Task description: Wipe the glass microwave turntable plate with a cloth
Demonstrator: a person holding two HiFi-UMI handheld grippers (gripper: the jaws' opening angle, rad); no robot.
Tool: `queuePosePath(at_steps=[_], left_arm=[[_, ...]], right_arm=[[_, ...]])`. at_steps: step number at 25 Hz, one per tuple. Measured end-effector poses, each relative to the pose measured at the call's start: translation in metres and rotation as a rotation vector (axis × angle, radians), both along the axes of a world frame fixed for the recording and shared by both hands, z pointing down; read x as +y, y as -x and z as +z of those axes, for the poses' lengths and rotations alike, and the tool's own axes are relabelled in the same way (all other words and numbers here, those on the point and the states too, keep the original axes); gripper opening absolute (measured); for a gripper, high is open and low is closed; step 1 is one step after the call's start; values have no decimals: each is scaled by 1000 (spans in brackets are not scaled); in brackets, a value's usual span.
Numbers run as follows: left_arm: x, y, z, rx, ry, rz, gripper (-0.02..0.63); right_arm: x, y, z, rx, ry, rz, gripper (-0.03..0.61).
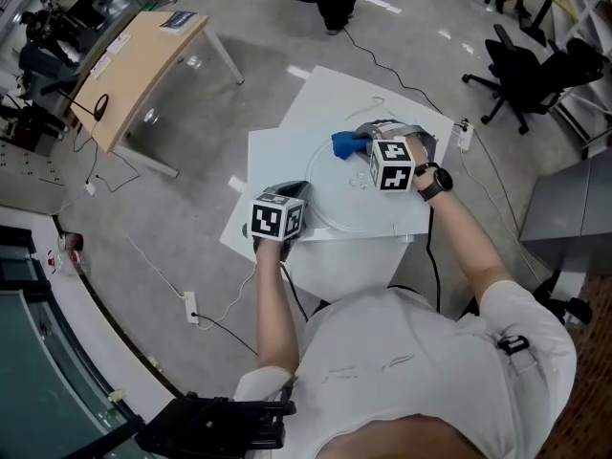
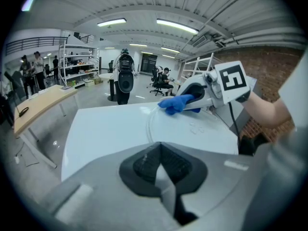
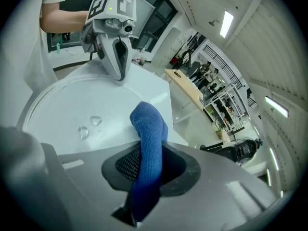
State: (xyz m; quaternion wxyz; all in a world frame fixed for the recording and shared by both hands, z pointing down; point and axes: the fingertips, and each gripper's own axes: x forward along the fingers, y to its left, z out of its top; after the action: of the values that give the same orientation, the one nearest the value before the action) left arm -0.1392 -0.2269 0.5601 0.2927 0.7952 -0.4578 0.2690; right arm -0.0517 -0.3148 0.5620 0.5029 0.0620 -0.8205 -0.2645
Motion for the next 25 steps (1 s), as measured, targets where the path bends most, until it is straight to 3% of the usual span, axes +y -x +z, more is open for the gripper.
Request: queuePosePath(at_steps=[5,11,16,20,25], left_arm=[[1,1,1,-4,-4,7,0],[0,1,0,-5,-3,10,0],[1,1,-3,-1,-2,9,0],[0,1,-2,-3,-3,5,0],[0,0,0,0,3,-1,0]], right_arm=[[7,-70,-3,83,32,33,78],[86,-106,-6,140,216,-83,78],[138,-83,-7,150,260,-210,80],[166,-37,-6,57,315,-280,80],[147,20,-3,-79,290,-219,81]])
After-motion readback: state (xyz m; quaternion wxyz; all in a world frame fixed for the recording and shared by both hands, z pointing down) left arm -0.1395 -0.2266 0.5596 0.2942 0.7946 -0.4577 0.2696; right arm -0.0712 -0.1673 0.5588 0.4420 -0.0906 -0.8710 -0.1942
